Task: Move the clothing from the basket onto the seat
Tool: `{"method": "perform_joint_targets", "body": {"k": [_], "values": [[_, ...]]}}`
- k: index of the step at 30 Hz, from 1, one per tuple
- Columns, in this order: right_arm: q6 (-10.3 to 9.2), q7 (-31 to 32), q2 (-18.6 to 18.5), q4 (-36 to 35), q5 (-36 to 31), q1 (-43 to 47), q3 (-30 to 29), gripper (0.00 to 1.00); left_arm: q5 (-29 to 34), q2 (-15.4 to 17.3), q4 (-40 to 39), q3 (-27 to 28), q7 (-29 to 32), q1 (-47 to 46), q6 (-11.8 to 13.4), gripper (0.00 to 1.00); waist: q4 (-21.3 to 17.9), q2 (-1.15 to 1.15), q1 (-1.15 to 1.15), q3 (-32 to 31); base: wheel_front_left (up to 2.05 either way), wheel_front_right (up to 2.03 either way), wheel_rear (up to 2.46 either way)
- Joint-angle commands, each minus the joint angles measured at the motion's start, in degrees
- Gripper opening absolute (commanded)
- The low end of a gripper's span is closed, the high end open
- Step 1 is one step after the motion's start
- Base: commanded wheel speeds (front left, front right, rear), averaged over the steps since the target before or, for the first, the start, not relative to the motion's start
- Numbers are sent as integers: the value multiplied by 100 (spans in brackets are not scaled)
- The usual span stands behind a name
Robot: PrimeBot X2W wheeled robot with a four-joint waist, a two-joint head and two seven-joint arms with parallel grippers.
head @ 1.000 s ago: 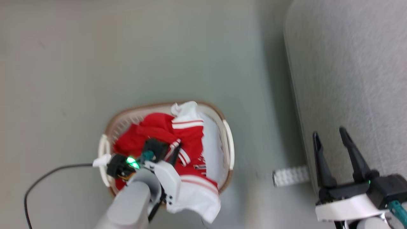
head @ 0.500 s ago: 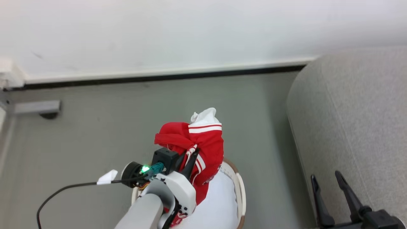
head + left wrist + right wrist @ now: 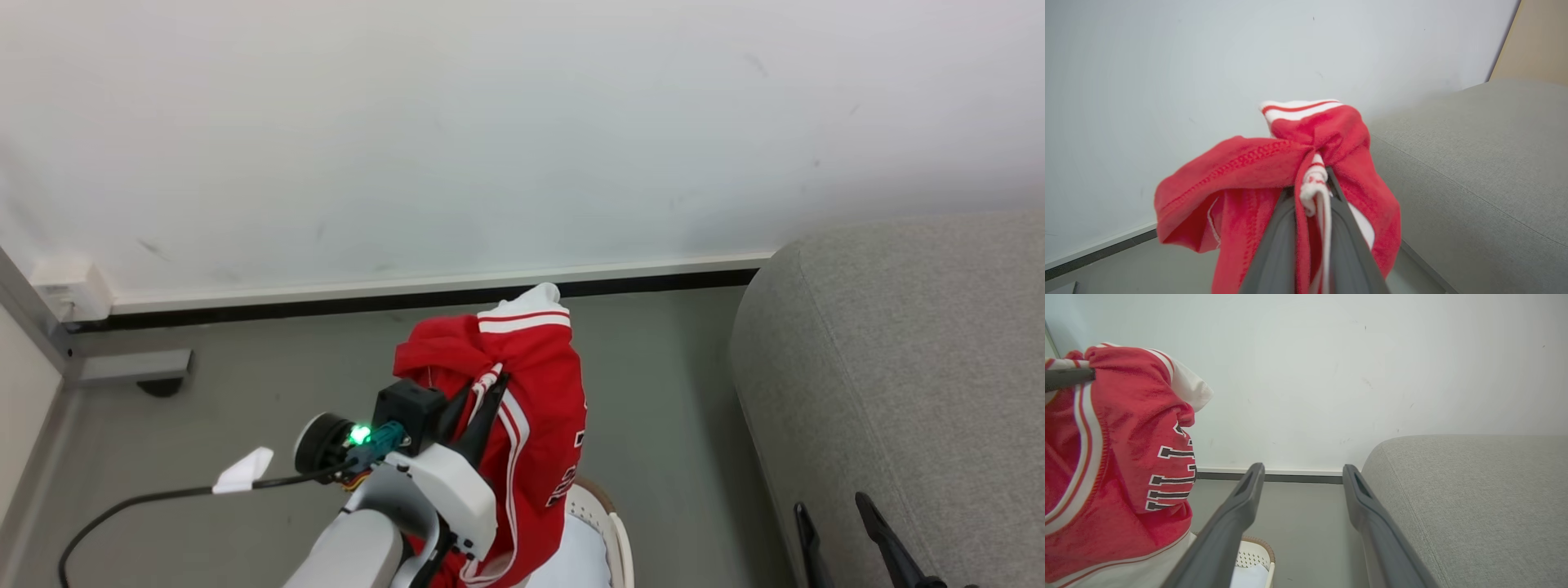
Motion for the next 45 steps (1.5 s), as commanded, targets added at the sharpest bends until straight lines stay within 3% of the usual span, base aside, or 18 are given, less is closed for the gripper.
{"method": "perform_joint_targets", "body": {"k": [1,11,24,31,38,39,40,41,45], "values": [[-12,0,-9,-18,-25,87,4,100,-68,51,-48,8,13,79,34,0,-18,-1,1,-45,0,0,0],[-12,-1,-7,-166,-317,-46,374,100,-123,158,-745,-47,287,286,140,0,-34,-1,1,-121,0,0,0],[-12,0,-510,143,400,-1164,2140,100,-149,51,-1281,-267,445,232,96,0,22,-1,1,-101,0,0,0],[-12,1,-586,969,878,-1919,2951,100,-249,-78,-1394,-462,537,172,-47,0,50,-1,1,-104,0,0,0],[-12,1,-329,2030,1306,-2572,3494,100,-519,-177,-1441,-577,632,212,-178,0,50,-1,1,-130,0,0,0],[-12,1,-304,2149,1374,-2649,3581,91,-527,-184,-1438,-583,637,220,-192,0,51,-1,1,-131,0,0,0],[-12,0,-283,2232,1464,-2727,3659,37,-527,-192,-1436,-587,638,222,-194,0,54,-1,1,-133,0,0,0],[-12,1,-255,2338,1589,-2782,3711,0,-535,-197,-1431,-589,638,218,-191,0,58,-1,1,-131,0,0,0],[-12,0,-193,2427,1808,-2925,3664,0,-580,-202,-1372,-584,644,197,-168,0,83,-1,1,-115,0,0,0]]}}
